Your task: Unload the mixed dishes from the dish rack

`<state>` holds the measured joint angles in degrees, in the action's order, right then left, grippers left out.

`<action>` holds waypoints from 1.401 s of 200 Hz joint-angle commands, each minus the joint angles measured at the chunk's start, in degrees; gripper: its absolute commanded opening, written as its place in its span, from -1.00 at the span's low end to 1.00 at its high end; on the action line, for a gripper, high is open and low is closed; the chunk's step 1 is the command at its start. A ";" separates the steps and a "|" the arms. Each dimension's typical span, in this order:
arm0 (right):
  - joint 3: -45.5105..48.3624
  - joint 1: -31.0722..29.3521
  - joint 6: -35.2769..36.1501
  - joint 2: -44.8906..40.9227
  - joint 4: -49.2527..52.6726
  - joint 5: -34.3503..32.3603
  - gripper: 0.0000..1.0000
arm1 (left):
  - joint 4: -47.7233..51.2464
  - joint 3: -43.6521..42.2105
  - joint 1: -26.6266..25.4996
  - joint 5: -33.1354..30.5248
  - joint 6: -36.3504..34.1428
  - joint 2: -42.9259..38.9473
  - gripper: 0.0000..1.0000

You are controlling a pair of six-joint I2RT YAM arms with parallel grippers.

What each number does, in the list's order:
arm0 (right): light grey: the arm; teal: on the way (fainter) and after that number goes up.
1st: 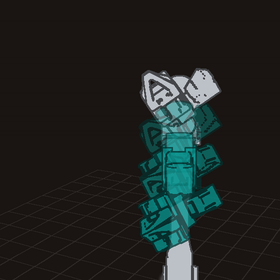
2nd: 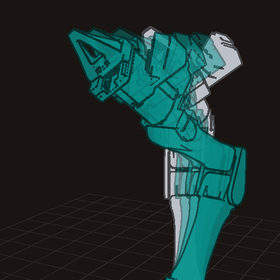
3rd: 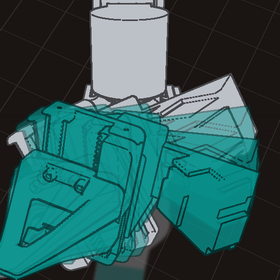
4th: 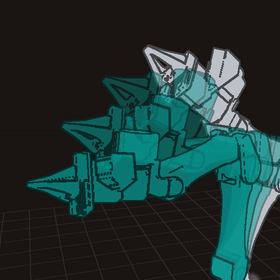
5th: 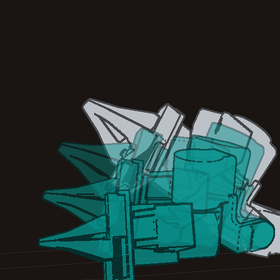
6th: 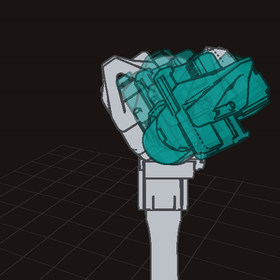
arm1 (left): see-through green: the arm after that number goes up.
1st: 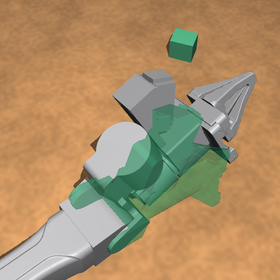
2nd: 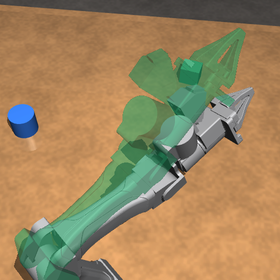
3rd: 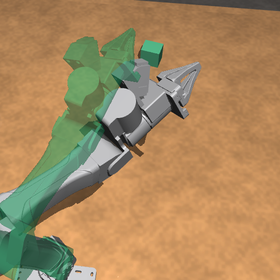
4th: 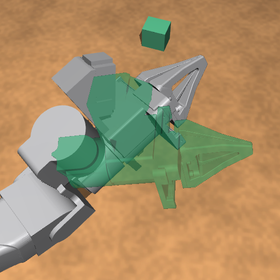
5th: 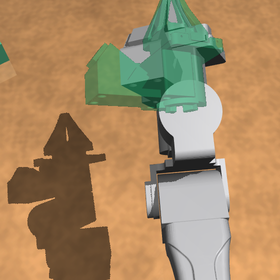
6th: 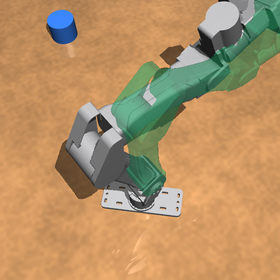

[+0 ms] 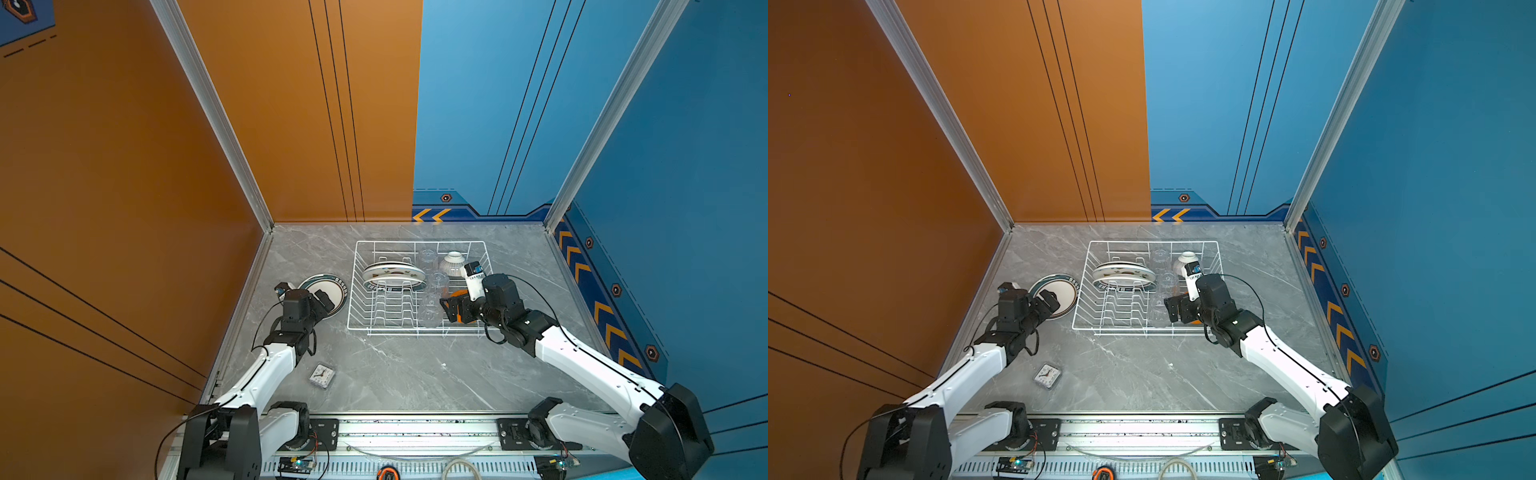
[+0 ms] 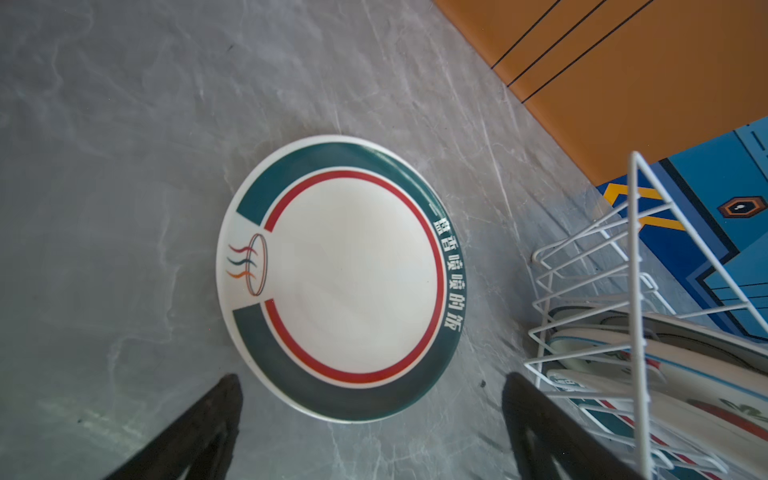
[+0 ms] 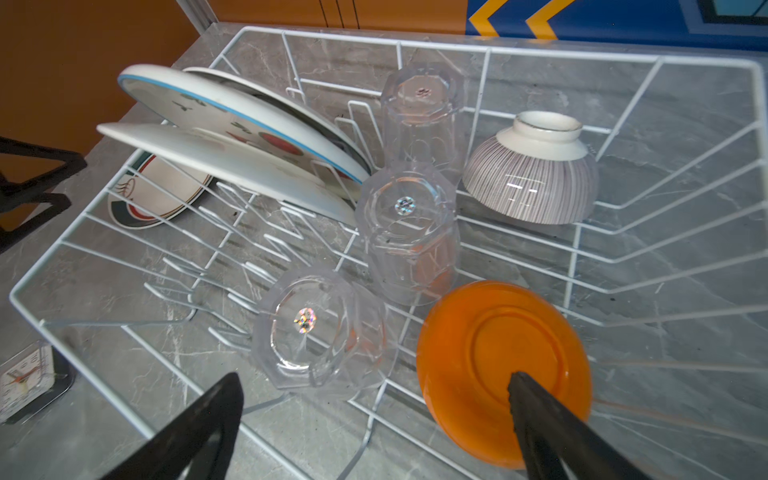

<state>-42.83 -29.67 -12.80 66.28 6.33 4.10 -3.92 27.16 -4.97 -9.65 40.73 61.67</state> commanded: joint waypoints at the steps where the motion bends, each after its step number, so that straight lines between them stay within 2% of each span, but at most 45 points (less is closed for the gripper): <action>1: 1.51 1.90 0.67 2.02 -7.53 -2.13 1.00 | 1.25 2.02 -3.58 -11.61 -4.06 0.29 0.96; 42: 1.12 2.86 1.25 5.33 -10.50 -4.18 1.00 | 0.50 7.32 -8.92 -16.05 -9.05 5.37 0.96; 90: 0.34 3.48 0.73 8.69 -11.49 -4.45 1.00 | -2.16 10.53 -9.44 -17.09 -11.70 10.16 0.96; 124: -1.36 3.48 0.48 9.83 -8.30 -3.37 1.00 | -2.81 12.74 -9.56 -15.36 -10.22 13.61 0.96; 159: -1.41 2.05 0.40 8.63 -5.42 -2.12 1.00 | -2.70 12.58 -9.62 -13.28 -9.28 12.25 0.96; 194: -1.57 -1.54 1.41 6.62 -2.62 -3.91 1.00 | -1.39 11.80 -9.61 -10.34 -8.68 8.51 0.96; 257: -1.77 -6.82 3.29 6.88 -1.90 -3.57 1.00 | 0.23 11.00 -9.88 -6.24 -6.59 5.79 0.96; 280: -2.76 -7.75 4.16 7.46 -2.42 -1.71 0.94 | 0.23 10.58 -10.14 -5.58 -6.72 4.72 0.96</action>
<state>-43.05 -36.56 -10.57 73.19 2.68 1.32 -4.64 38.41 -14.41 -17.39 33.30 68.23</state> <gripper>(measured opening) 0.987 0.980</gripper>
